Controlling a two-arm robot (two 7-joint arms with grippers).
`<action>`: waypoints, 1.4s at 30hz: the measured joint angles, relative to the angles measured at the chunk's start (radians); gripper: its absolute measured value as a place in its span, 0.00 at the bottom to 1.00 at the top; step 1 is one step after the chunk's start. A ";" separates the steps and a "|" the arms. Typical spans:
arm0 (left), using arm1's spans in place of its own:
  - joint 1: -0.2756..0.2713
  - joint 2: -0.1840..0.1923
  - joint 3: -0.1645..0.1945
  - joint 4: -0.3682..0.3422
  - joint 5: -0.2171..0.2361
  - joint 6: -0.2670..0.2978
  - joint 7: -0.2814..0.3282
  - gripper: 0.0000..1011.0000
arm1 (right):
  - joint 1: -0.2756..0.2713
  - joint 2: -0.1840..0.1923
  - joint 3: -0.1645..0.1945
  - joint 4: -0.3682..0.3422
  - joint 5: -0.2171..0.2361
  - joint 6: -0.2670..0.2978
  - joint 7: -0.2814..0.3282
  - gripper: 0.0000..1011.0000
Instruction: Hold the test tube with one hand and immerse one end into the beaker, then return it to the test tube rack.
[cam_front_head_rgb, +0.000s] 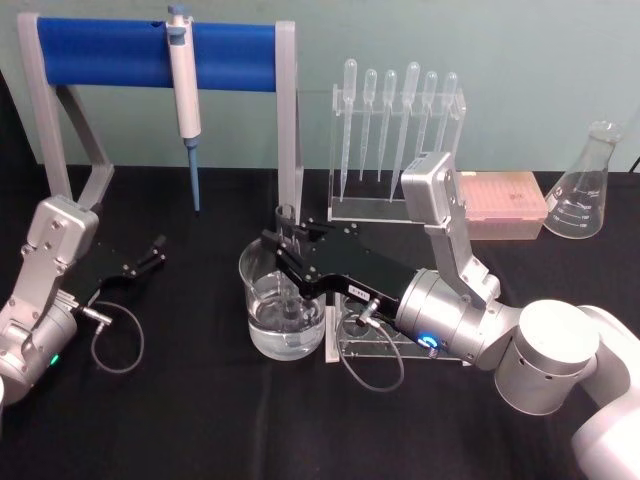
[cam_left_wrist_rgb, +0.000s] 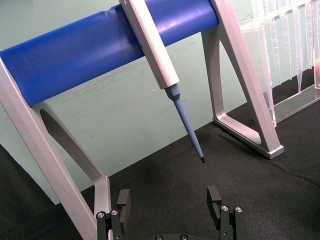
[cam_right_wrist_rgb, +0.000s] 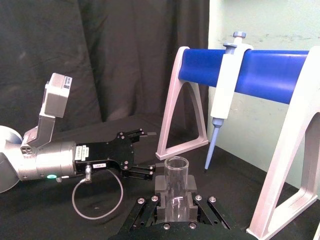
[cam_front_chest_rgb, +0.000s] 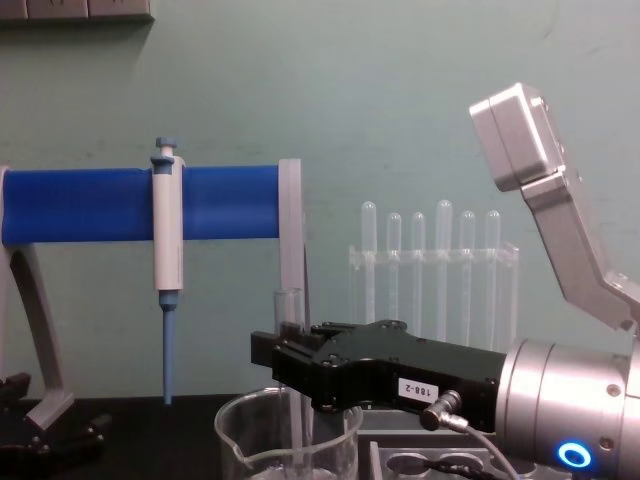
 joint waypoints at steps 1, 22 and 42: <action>0.000 0.000 0.000 0.000 0.000 0.000 0.000 0.99 | 0.000 0.000 0.000 0.000 0.000 0.000 0.000 0.22; 0.000 0.000 0.000 0.000 0.000 0.000 0.000 0.99 | 0.000 0.000 0.000 0.000 0.000 0.000 0.000 0.22; 0.000 0.000 0.000 0.000 0.000 0.000 0.000 0.99 | 0.000 0.000 0.000 0.000 0.000 0.000 0.000 0.22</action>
